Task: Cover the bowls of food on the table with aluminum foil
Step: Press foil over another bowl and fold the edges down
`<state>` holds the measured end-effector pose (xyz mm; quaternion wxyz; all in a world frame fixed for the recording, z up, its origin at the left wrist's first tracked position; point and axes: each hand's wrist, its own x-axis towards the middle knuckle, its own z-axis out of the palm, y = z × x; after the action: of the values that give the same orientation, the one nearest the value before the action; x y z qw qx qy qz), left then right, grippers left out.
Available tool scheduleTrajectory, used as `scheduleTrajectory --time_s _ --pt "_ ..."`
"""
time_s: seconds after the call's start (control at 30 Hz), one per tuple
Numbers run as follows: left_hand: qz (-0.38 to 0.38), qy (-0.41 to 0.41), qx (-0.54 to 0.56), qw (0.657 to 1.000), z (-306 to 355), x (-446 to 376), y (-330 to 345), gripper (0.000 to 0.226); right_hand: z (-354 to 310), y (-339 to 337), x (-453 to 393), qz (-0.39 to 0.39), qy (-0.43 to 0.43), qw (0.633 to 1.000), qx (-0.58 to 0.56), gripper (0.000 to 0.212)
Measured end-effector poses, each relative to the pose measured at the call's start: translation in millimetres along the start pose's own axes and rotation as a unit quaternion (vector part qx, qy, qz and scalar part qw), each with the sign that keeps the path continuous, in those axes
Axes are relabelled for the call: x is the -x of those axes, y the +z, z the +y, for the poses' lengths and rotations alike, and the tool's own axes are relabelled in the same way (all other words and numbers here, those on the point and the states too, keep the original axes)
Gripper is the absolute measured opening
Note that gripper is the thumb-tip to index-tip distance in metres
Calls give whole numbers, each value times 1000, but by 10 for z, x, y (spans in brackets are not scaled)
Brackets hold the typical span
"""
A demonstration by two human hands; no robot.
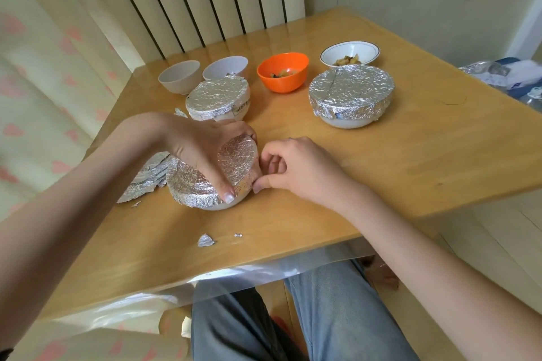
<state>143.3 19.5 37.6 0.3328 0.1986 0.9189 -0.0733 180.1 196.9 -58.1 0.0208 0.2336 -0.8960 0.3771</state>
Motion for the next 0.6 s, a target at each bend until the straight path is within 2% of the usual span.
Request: scheduleTrajectory --time_s 0.13,0.23,0.33,0.47,0.6 --pt "-1 -15 -5 1000 34 -10 0 129 85 15 -107 5 -18 998 -57 23" --pt "-5 -12 -10 1000 5 -23 -2 128 109 -3 -174 8 -35 998 -46 16" --pt "-6 -1 -1 1000 -14 -37 -2 125 81 -101 -233 -6 -49 999 16 17" --pt "-2 6 17 1000 -32 -59 8 122 -19 -279 -365 -2 -71 984 162 23" --pt "-4 -4 15 1000 -47 -55 11 125 -20 -271 -421 -19 -80 981 175 22"
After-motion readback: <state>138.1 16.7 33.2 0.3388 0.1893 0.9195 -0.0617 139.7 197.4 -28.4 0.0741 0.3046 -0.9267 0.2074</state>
